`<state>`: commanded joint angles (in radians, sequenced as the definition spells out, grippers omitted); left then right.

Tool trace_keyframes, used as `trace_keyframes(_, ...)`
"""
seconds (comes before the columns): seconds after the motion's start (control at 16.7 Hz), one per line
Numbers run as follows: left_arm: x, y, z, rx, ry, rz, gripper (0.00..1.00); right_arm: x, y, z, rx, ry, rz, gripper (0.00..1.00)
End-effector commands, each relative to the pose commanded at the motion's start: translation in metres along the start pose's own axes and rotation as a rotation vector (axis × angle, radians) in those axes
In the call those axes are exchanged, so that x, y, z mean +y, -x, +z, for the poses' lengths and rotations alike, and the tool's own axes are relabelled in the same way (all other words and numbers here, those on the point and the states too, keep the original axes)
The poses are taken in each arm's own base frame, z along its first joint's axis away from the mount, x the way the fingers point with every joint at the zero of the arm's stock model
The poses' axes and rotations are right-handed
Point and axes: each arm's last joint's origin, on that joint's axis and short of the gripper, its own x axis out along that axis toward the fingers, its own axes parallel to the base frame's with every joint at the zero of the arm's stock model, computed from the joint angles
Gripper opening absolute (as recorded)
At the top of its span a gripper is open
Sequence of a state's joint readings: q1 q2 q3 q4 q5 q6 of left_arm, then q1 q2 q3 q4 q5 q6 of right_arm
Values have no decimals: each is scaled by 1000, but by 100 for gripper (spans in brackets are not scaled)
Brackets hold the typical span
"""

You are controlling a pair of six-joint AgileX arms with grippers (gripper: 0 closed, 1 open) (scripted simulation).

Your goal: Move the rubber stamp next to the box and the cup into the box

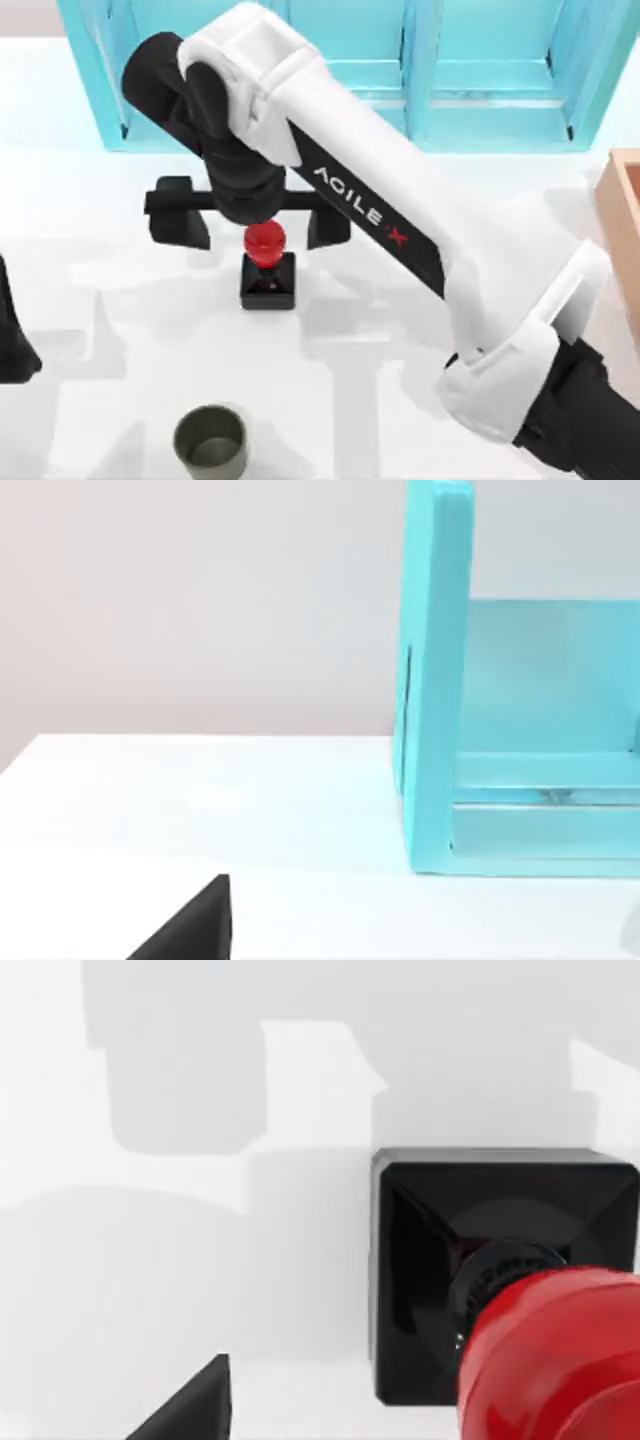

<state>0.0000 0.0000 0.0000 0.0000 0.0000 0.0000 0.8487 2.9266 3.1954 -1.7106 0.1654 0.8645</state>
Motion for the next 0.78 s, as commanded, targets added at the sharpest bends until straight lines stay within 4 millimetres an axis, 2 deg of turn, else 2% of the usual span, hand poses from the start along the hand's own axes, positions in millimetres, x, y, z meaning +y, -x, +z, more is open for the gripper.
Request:
trace_keyframes(0.3,0,0,0,0,0,0,100,-4,-32,-2,-1,0,0,100)
trace_keyframes(0.6,0,0,0,0,0,0,100,-4,-35,-2,0,0,0,100)
trace_keyframes(0.78,0,0,0,0,0,0,100,-4,-35,-2,0,0,0,77)
